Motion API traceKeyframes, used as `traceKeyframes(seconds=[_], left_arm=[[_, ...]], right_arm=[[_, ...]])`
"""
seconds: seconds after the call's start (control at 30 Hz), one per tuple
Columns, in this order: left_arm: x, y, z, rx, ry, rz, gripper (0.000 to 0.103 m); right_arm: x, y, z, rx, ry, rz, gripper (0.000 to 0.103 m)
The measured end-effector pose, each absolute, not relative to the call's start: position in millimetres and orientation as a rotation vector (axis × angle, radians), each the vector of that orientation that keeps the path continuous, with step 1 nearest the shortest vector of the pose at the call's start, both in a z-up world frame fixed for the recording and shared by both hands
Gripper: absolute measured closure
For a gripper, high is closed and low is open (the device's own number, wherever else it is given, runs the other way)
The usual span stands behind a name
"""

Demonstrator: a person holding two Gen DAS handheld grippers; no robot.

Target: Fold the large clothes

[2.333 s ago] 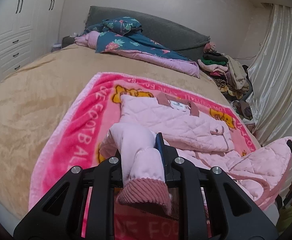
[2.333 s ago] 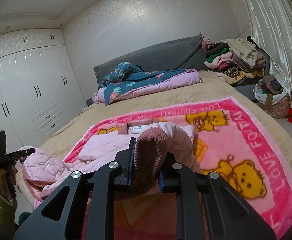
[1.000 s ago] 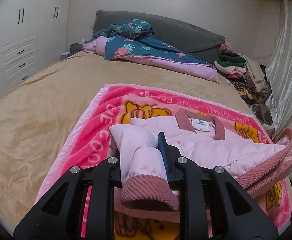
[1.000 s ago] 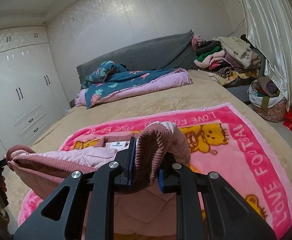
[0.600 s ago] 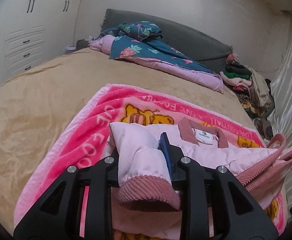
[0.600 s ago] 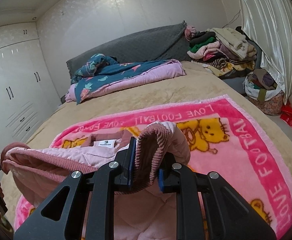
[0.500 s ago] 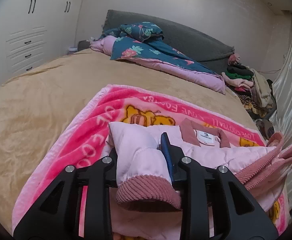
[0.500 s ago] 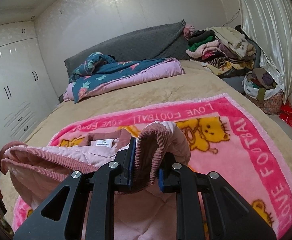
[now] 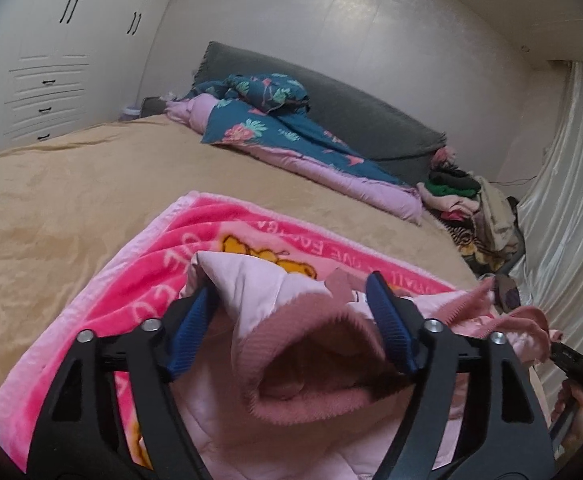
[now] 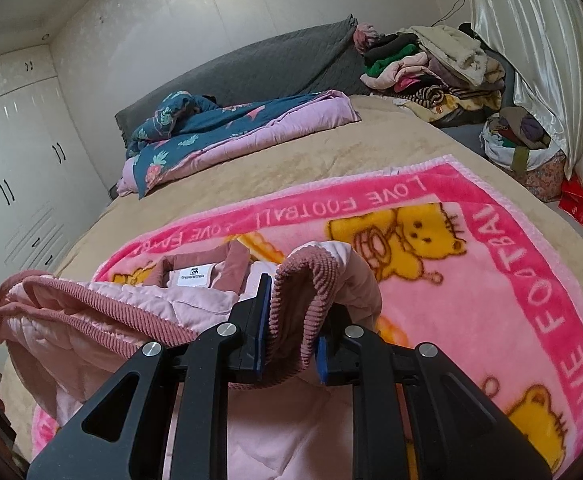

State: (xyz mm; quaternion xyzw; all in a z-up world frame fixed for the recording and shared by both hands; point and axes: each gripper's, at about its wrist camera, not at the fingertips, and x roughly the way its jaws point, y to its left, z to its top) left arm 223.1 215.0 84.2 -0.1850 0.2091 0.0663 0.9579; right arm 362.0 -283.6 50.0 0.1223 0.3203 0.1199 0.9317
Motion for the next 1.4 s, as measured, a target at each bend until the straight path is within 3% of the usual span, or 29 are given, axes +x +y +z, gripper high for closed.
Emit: traceKeyframes(seconds=[0.07,0.2,0.3,0.4,0.43,0.47,0.63,0.73,0.93,1.13,1.4], left_arm=[[220.6,213.6,86.1,-0.332,0.407,0.166,0.02],[222.2,218.4,83.1,-0.31,0.415,0.146,0.02],[221.7,223.6,75.1,-0.29,0.438,0.174,0.02],[219.5,230.9,67.7,-0.288,0.458,0.182,0.02],[219.6,232.3,66.6,-0.284,0.463,0.188,0.02],[219.6,234.4,64.6,-0.281,0.469,0.193,0.02],[219.9,241.9,53.1,-0.273,0.503,0.221,0.019],[214.1,244.0,50.5,-0.269,0.504,0.233,0.012],[213.5,244.7,30.4,-0.275,0.568,0.216,0.01],[208.6,259.1,-5.6,-0.501,0.628,0.047,0.01],[205.5,252.2,-44.6,-0.441,0.754,0.096,0.01]], right_arm=[[366.1,-280.2,47.4,0.239,0.662,0.234,0.085],[372.6,-276.5,40.0,0.257,0.672,0.218,0.084],[374.7,-276.3,37.1,0.296,0.673,0.23,0.076],[373.7,-275.2,39.6,0.333,0.66,0.258,0.053],[372.6,-274.8,41.9,0.336,0.651,0.258,0.04],[368.7,-274.0,46.1,0.334,0.636,0.258,0.035],[344.5,-270.6,60.5,0.298,0.583,0.302,0.022],[325.4,-269.1,59.0,0.227,0.564,0.301,0.015],[301.8,-270.1,31.6,0.109,0.601,0.278,0.013],[295.6,-282.6,-2.9,0.107,0.683,0.279,0.012],[297.7,-292.2,-42.6,0.11,0.771,0.285,0.01]])
